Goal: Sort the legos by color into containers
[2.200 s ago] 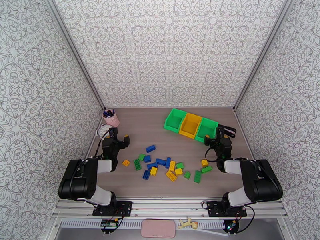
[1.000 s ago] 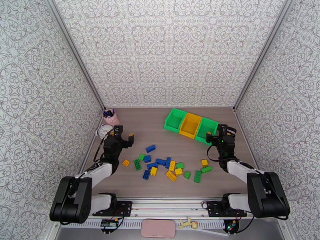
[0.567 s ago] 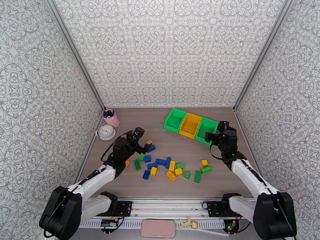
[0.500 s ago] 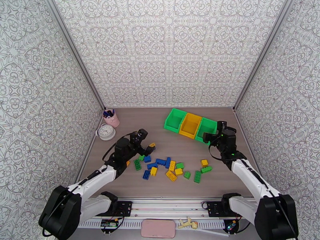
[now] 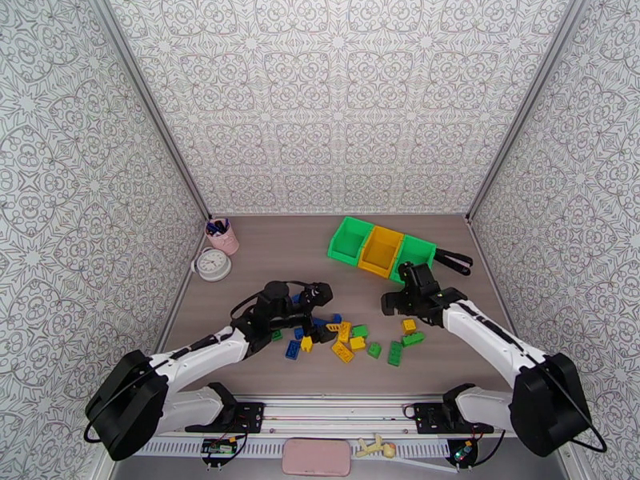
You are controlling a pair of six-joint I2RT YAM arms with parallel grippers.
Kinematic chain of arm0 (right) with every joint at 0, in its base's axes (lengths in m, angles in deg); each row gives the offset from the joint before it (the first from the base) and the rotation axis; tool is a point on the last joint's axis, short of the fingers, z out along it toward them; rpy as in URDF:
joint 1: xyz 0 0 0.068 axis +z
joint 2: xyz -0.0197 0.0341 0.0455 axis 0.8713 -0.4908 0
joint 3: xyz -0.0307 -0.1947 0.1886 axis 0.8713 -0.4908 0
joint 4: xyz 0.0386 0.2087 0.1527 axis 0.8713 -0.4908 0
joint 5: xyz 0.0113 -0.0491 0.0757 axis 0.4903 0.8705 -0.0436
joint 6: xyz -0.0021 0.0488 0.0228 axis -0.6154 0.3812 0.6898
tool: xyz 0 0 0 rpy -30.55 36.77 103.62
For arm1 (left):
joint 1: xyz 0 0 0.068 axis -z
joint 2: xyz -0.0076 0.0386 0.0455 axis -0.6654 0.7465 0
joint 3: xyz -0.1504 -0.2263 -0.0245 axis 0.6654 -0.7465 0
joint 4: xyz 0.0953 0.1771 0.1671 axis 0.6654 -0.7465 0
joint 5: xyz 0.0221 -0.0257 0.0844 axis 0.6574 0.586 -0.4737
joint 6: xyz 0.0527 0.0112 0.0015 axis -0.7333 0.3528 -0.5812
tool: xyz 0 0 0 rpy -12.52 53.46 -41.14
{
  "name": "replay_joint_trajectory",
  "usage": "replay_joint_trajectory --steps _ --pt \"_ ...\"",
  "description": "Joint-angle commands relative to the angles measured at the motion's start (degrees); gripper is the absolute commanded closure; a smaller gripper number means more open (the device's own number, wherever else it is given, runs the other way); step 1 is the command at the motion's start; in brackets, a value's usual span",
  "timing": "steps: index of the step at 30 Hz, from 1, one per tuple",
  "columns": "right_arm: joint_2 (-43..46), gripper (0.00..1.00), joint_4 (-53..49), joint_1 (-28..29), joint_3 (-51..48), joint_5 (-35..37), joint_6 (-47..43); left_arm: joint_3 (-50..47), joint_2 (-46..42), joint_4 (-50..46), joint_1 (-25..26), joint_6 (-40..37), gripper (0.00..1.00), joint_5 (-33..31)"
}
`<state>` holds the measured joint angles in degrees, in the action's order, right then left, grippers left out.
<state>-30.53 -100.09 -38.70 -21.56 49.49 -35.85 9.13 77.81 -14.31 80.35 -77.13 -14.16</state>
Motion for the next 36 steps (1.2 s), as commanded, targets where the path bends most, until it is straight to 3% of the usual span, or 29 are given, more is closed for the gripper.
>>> replay_joint_trajectory --steps 1,15,18,28,36 --pt "-3.0 0.00 -6.6 0.3 4.0 -0.1 -2.4 1.6 1.4 1.6 0.5 -1.4 0.00 4.8" --pt "-11.2 0.13 -8.6 0.3 4.2 -4.6 -2.1 1.2 0.5 -1.9 2.7 -5.7 0.00 1.4" --pt "-11.1 0.22 -7.6 0.3 2.8 -4.6 -1.1 1.1 0.7 -1.8 2.9 -5.8 0.00 0.9" --pt "-9.7 0.37 -6.0 0.1 0.3 -3.1 0.8 0.7 1.1 -0.4 3.1 -5.5 0.00 0.2" --pt "-7.2 0.63 -3.8 -0.4 -1.8 -1.4 1.2 1.2 2.9 1.1 3.2 -5.1 0.00 -1.0"
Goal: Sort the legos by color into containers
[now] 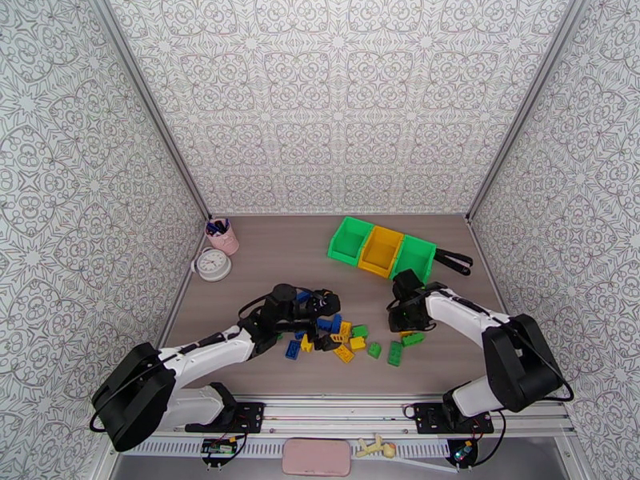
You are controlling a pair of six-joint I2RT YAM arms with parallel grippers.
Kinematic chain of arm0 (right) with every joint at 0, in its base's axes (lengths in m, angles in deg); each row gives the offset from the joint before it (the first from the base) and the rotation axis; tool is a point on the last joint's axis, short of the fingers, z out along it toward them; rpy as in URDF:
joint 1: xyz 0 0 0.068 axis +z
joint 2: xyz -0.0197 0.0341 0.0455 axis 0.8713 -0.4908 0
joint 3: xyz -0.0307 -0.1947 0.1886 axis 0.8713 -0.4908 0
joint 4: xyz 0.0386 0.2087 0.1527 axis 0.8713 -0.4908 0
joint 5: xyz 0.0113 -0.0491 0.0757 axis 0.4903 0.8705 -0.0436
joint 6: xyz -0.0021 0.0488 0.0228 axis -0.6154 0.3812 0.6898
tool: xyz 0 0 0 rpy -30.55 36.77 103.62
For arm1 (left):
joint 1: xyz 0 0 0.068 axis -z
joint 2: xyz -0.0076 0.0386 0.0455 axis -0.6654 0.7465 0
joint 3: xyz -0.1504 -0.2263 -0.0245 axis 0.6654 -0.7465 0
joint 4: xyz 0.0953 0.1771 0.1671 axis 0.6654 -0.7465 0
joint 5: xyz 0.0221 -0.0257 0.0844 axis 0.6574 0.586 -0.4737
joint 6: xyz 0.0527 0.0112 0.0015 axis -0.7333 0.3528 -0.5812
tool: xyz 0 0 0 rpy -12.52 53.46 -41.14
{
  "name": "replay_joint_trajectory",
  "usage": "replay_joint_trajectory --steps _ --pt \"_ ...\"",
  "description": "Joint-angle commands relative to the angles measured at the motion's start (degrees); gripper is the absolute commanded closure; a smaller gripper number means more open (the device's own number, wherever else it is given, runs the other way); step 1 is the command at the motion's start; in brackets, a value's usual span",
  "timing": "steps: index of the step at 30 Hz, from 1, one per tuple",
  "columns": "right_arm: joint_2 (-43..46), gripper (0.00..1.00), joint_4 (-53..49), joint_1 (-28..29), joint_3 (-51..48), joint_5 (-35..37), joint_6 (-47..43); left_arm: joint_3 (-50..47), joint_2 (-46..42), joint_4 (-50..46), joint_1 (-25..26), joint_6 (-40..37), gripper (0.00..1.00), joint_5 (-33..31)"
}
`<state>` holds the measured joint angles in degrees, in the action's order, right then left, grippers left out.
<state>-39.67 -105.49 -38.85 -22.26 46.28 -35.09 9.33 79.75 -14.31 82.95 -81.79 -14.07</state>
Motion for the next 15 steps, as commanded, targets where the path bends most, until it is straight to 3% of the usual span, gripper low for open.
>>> replay_joint_trajectory --steps 1,9,15 --pt "2.6 0.68 1.9 -0.3 -1.2 2.0 0.3 1.4 1.1 1.0 0.4 0.1 0.00 -1.7" --pt "10.7 0.73 4.1 -0.4 -1.6 3.4 -0.7 4.1 1.4 0.0 1.2 4.4 0.00 -5.4" --pt "17.1 0.73 14.3 -0.4 -2.1 7.1 0.7 3.8 2.7 4.0 2.1 6.2 0.00 -8.9"
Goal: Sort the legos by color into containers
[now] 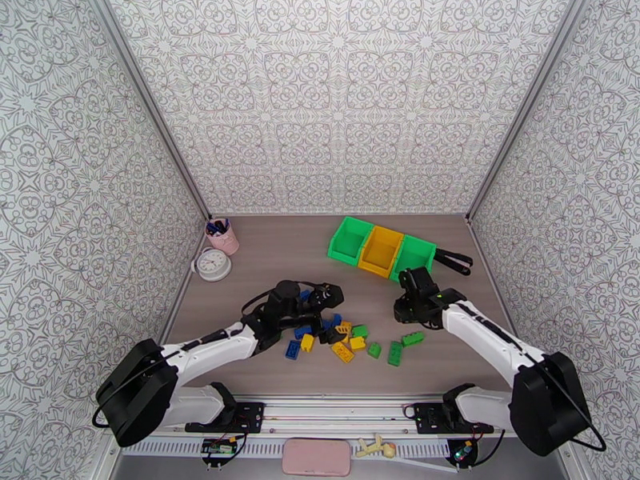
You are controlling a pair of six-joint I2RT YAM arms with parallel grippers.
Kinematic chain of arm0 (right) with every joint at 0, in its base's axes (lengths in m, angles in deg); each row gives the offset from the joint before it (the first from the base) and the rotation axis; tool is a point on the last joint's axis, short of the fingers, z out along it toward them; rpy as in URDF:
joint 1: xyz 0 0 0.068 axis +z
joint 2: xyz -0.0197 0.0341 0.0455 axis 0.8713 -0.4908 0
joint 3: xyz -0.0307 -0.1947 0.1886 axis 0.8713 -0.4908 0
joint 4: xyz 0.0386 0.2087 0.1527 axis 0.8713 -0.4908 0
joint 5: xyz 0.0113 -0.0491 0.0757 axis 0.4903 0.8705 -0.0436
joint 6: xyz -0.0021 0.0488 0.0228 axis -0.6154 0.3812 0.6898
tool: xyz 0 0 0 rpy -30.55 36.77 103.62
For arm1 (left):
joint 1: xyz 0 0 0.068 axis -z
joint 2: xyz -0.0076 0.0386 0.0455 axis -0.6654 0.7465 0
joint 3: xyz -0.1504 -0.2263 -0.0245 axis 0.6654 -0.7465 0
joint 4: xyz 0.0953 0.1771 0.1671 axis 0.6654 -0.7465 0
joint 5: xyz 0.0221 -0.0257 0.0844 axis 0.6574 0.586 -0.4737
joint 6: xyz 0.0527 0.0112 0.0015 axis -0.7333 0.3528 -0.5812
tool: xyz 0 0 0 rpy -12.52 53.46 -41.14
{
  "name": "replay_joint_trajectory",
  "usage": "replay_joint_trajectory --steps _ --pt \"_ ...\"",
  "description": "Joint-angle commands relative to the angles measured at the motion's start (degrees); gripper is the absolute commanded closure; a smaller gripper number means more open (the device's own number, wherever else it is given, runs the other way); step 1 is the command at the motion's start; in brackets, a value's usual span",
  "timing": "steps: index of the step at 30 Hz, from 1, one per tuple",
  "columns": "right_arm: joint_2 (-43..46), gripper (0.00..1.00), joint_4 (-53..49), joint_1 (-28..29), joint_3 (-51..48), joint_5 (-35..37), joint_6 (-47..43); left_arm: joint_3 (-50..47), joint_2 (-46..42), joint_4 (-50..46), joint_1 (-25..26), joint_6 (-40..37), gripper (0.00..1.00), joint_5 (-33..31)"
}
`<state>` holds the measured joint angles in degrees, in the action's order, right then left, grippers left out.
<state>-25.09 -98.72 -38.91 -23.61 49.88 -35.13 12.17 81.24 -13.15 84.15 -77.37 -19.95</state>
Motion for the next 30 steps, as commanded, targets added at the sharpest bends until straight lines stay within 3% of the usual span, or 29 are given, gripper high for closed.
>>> replay_joint_trajectory --steps 1,5,19,30 --pt "2.9 0.74 9.6 -0.3 -0.8 4.4 1.0 0.7 1.3 3.6 1.3 1.9 0.00 -3.9" --pt "1.4 0.76 16.5 -0.9 1.3 7.2 1.3 -0.3 0.9 6.5 2.9 2.6 0.00 -6.9" --pt "-10.0 0.76 18.4 -2.4 14.1 7.2 1.9 -3.5 -1.9 9.4 2.7 1.8 0.00 -7.5" --pt "-16.6 0.77 20.2 -10.0 16.4 7.2 1.6 -9.1 -5.4 13.6 4.4 2.9 0.00 -11.2"
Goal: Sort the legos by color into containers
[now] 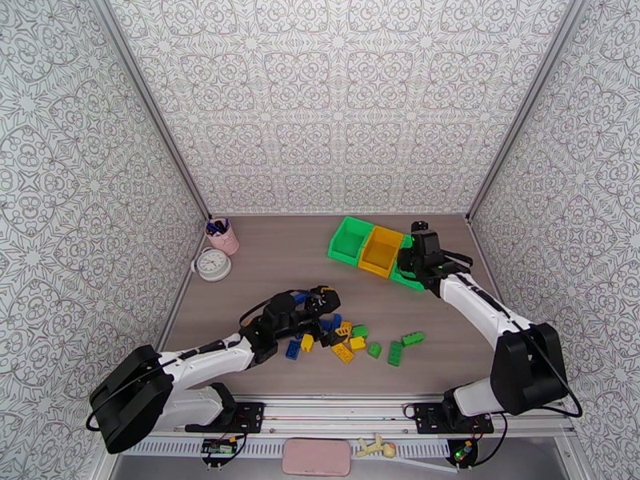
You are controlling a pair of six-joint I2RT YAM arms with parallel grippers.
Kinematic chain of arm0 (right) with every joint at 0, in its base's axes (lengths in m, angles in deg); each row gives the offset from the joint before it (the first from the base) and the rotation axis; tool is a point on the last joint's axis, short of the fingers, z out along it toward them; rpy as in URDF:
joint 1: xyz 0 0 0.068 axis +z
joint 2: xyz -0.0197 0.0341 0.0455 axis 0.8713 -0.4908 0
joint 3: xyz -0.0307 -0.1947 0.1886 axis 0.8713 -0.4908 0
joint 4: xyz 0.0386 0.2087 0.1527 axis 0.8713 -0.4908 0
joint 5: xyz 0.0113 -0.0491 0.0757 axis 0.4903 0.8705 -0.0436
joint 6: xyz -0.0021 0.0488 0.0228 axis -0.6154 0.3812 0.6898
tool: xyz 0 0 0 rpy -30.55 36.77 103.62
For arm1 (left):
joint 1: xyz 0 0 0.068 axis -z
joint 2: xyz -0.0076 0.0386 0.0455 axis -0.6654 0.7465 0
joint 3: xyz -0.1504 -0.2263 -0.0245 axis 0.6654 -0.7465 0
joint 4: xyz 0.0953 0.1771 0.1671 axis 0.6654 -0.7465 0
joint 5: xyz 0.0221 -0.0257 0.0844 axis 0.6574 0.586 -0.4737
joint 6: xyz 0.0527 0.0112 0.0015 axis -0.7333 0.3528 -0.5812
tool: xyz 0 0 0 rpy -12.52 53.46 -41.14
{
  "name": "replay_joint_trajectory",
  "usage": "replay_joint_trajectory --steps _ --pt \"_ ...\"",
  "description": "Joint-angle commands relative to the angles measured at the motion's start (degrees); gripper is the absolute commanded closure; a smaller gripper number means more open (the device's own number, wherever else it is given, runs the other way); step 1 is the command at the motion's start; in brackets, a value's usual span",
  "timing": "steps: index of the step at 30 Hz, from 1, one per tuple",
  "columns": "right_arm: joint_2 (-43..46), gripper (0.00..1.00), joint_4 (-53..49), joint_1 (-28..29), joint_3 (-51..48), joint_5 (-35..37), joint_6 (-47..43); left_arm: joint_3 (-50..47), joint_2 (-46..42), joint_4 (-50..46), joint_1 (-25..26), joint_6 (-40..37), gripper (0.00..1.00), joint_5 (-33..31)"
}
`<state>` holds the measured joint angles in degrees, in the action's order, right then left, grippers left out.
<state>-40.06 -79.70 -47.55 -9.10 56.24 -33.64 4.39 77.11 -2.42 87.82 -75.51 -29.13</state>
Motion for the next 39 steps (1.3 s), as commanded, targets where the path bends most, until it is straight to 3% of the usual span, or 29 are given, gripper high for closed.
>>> replay_joint_trajectory --steps 1,14,16,18,20,26,32,39 --pt "-2.2 0.77 1.3 -1.8 1.9 0.8 -0.1 -1.5 -1.3 3.1 0.8 0.9 0.00 -2.4" --pt "-12.4 0.75 2.0 -5.2 5.9 -0.2 -1.8 -1.1 0.0 3.4 0.9 -0.2 0.00 -1.9" --pt "-12.7 0.63 2.6 -5.2 6.2 -0.4 -2.6 -0.3 1.0 3.4 0.0 -0.3 0.00 -0.7" --pt "-11.9 0.43 2.6 -5.2 6.2 -0.8 -3.2 0.5 1.8 3.5 -0.9 -0.2 0.00 0.7" --pt "-10.7 0.30 1.4 -5.2 6.2 -1.3 -3.8 1.0 1.7 2.8 -1.3 0.4 0.00 1.8" --pt "-2.8 0.14 1.5 -5.1 -0.5 -4.6 -4.4 1.0 -2.1 -2.6 -3.0 1.5 0.00 2.5" --pt "4.8 0.02 6.2 -3.3 -7.2 -14.6 -9.1 -0.5 -4.6 -3.6 -3.8 5.2 0.00 -16.2" --pt "10.5 0.00 7.5 1.5 -9.3 -22.3 -17.5 4.8 -7.1 -21.3 -4.3 14.4 0.00 -35.5"
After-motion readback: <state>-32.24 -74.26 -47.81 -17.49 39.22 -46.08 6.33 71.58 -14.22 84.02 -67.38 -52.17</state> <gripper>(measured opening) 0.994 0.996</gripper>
